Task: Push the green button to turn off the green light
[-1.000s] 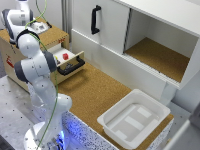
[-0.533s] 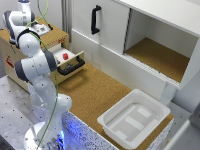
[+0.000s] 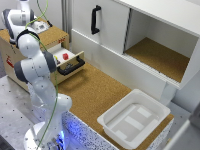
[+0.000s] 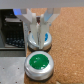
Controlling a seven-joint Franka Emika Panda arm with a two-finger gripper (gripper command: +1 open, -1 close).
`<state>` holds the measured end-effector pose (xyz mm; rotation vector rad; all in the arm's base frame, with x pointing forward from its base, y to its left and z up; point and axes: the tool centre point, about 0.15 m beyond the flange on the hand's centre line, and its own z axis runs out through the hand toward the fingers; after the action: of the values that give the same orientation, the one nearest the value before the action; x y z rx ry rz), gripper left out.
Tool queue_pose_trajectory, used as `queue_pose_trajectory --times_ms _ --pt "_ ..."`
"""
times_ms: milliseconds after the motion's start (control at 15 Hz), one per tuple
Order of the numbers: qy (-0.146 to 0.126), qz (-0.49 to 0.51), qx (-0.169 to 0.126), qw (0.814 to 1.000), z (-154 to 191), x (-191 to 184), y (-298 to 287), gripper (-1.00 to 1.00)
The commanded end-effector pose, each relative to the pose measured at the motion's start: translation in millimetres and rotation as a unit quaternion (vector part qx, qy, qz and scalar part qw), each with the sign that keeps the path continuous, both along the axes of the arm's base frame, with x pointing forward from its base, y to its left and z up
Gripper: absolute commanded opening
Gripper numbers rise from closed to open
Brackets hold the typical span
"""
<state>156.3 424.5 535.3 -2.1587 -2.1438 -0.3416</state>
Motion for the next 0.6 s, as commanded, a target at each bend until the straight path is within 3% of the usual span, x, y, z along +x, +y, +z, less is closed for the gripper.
queue_pose_trajectory --times_ms 0,267,533 --pt "-0.055 -0.037 0.030 0.997 36 -4 -47 1.00" --pt "-0.057 -0.045 0.031 0.997 29 10 -64 1.00" --pt "-0.038 -0.035 0.019 0.999 18 27 -67 1.00"
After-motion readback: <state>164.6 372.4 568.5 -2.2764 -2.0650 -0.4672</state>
